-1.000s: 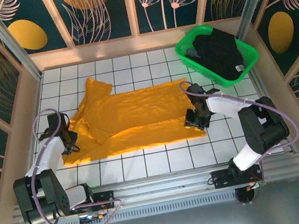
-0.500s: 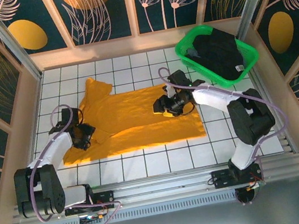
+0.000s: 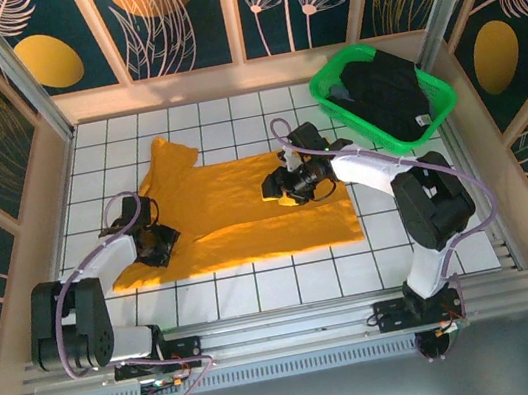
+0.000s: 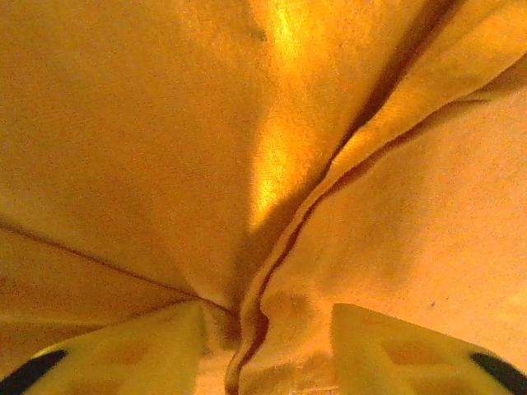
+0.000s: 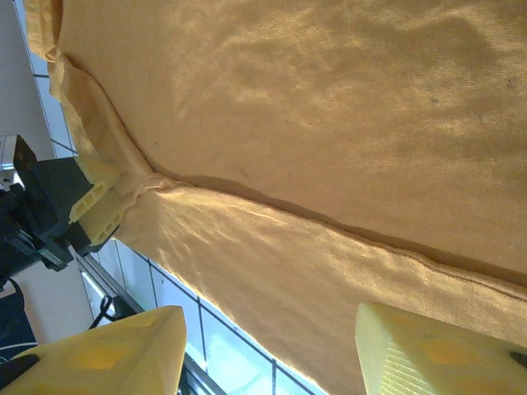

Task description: Fold and stack the t-shirts

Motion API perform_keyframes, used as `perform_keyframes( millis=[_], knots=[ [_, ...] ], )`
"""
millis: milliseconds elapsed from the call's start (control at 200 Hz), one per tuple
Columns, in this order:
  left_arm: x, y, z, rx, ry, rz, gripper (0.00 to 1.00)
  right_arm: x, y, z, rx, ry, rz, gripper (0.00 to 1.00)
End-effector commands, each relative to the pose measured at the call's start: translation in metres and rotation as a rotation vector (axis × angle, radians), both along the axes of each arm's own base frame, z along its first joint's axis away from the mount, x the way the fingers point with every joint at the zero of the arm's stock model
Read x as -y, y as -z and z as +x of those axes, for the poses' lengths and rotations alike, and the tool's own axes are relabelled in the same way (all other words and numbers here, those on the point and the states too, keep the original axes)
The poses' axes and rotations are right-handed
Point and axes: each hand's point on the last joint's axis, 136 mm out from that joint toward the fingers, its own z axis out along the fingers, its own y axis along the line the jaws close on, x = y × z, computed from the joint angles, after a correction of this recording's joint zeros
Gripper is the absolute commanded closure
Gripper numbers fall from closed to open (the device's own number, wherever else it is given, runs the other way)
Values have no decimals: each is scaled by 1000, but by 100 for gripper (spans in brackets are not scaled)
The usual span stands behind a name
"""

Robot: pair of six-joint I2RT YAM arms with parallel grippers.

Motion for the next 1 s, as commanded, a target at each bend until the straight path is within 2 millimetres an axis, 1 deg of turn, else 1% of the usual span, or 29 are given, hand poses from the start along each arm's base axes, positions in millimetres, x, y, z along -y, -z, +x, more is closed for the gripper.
perform_keyframes(
  millis=[0,75,150,355,375,410,445,581,791,816,841,851,861,926,951,966,996],
  knots=[
    [7,-4,8,20,1,-23,65,-5,0,6,-4,7,9,44],
    [8,-10,14,33,5,-24,74,-5,1,6,-5,12,8,45],
    [11,-15,19,43,13,-28,81,-4,3,6,-10,18,3,46],
    [13,-17,25,14,57,-5,83,-5,5,7,-14,23,0,47],
    [13,-17,26,15,62,-6,85,-5,5,7,-13,24,-1,47],
    [14,-17,27,18,68,-10,94,-5,6,7,-15,25,-2,47],
    [17,-17,29,24,75,-18,100,-5,5,8,-13,27,-1,48],
    [26,-18,41,42,103,-43,100,-4,5,8,-13,32,-6,49],
    [50,-33,74,92,195,-12,100,1,5,10,-14,45,-13,50],
    [53,-33,77,89,208,-5,100,2,6,10,-14,45,-14,50],
    [55,-27,75,72,222,2,100,2,6,11,-15,47,-13,50],
    [58,-33,82,89,229,3,100,2,6,11,-16,47,-14,50],
    [59,-34,85,93,237,5,100,3,6,11,-16,48,-14,50],
    [67,-31,92,81,279,29,100,4,6,11,-19,50,-14,50],
    [69,-34,95,86,295,39,100,5,5,11,-20,51,-13,51],
    [69,-26,95,63,304,48,100,5,5,12,-19,52,-13,51],
    [70,-22,97,50,320,61,100,6,5,12,-20,53,-14,51]
  ],
)
